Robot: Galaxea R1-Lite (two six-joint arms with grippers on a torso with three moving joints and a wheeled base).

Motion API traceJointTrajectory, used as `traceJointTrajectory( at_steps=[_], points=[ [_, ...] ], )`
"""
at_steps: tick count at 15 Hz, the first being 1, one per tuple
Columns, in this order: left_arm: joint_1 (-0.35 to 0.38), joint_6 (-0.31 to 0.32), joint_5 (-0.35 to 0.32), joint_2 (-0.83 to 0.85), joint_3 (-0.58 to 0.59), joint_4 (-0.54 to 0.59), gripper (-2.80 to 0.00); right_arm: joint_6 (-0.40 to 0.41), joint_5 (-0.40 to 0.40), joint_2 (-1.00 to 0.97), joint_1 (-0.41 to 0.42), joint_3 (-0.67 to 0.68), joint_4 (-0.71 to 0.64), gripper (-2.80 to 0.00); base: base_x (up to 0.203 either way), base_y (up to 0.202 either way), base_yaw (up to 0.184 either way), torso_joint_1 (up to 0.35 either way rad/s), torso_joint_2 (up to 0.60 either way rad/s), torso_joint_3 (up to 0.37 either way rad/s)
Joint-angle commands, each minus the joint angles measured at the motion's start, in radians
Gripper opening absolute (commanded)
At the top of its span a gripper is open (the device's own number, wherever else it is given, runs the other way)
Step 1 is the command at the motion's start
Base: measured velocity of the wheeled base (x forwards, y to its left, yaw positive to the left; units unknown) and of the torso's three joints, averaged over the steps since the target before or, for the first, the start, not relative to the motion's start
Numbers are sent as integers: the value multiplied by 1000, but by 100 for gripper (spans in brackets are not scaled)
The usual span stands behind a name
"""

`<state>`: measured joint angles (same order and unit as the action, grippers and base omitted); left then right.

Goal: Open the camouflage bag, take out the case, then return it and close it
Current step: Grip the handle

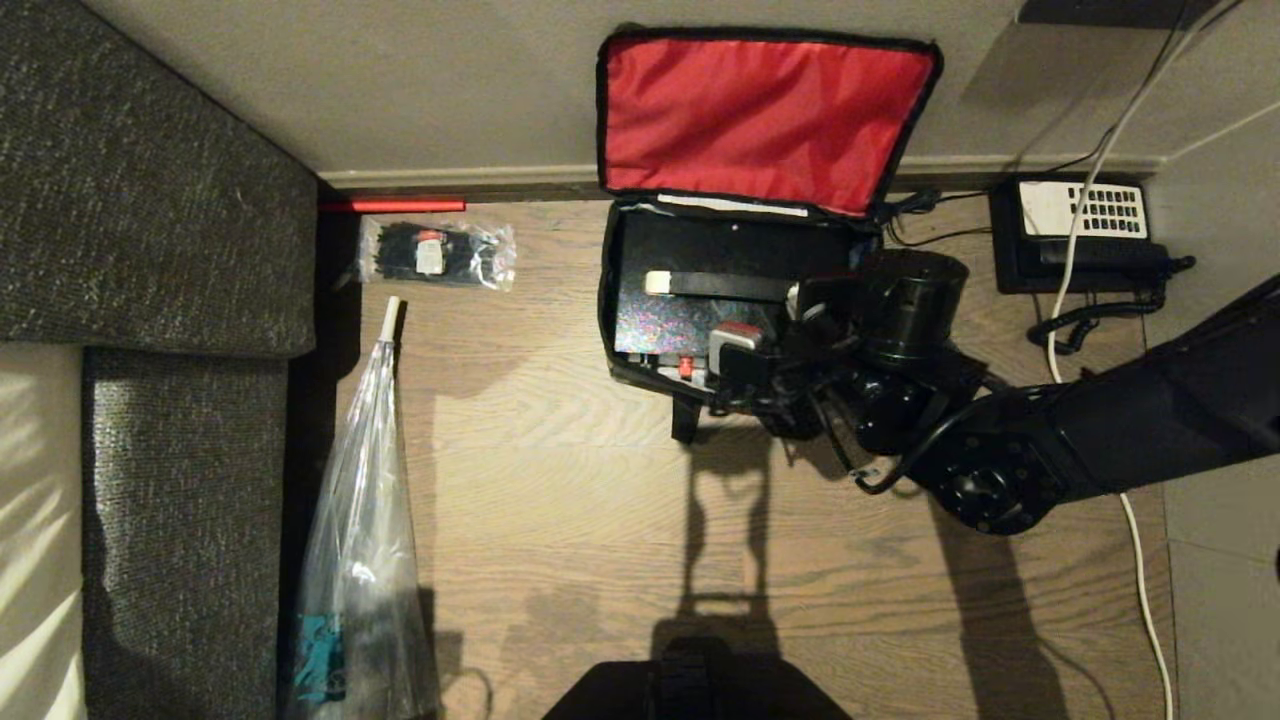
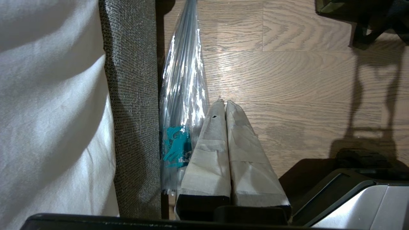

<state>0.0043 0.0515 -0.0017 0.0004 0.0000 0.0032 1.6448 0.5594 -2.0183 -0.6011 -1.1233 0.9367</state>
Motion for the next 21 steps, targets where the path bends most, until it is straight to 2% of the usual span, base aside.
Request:
traceJointTrajectory(
  at_steps=[1,2,4,8,12,14,15,16,21],
  points=[
    [0,-1,0,-2,3,0,-280,23,167,-63,-41,-72,-35,0,0,0,0,0,0,0],
    [0,1,0,-2,3,0,-280,11,205,-73,-59,-108,-101,0,0,0,0,0,0,0],
    [0,1,0,-2,3,0,-280,-79,334,-113,-96,-182,-146,0,0,0,0,0,0,0],
    [0,1,0,-2,3,0,-280,-442,496,-163,-132,-264,-260,0,0,0,0,0,0,0],
    [0,1,0,-2,3,0,-280,-610,509,-192,-124,-277,-261,0,0,0,0,0,0,0],
    [0,1,0,-1,3,0,-280,-623,451,-182,-118,-252,-209,0,0,0,0,0,0,0],
    [0,0,0,-2,2,0,-280,-604,380,-175,-117,-232,-177,0,0,0,0,0,0,0],
    [0,1,0,-2,2,0,-280,-550,326,-164,-114,-211,-154,0,0,0,0,0,0,0],
    [0,1,0,-2,3,0,-280,-417,262,-120,-109,-202,-135,0,0,0,0,0,0,0]
  ],
)
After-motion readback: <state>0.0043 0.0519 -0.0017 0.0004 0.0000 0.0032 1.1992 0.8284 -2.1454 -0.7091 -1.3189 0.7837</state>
